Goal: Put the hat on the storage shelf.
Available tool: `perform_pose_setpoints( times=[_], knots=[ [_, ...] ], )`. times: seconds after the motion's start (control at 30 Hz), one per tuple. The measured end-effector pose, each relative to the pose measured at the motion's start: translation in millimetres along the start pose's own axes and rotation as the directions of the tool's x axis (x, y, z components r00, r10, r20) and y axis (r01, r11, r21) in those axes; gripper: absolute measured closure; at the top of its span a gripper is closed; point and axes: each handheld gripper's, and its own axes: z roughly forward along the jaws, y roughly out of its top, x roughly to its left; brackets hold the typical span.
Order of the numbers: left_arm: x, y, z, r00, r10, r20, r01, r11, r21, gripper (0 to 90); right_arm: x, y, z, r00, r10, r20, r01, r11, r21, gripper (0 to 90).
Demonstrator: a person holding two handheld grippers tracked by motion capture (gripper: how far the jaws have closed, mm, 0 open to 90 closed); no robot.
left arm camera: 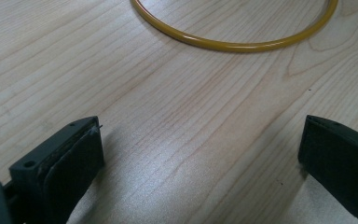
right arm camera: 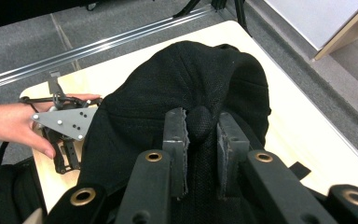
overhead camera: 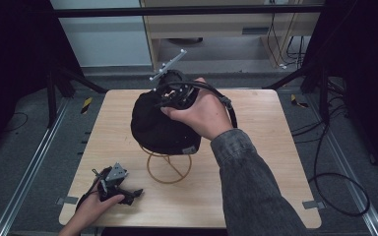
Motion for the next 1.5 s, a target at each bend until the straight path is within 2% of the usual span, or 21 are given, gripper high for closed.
perform_pose_setpoints(
  times=[0.93,1.37,1.5],
  knots=[
    [-0.3,0.0,-0.1,1.0000,-0.002,0.000,0.002,1.0000,0.000,0.0,2.7,-0.8,20.0,0.9999,0.007,-0.007,-0.007,0.9983,0.057,75.7],
    [-0.2,0.8,0.7,1.0000,-0.001,-0.001,0.001,1.0000,0.001,0.0,-5.1,-3.3,21.6,0.9996,0.025,-0.014,-0.024,0.9981,0.057,74.1],
    [-0.1,0.9,0.7,1.0000,-0.001,0.000,0.001,1.0000,0.001,0.0,-6.4,-4.4,20.9,0.9994,0.033,-0.015,-0.032,0.9983,0.049,71.0]
  ],
)
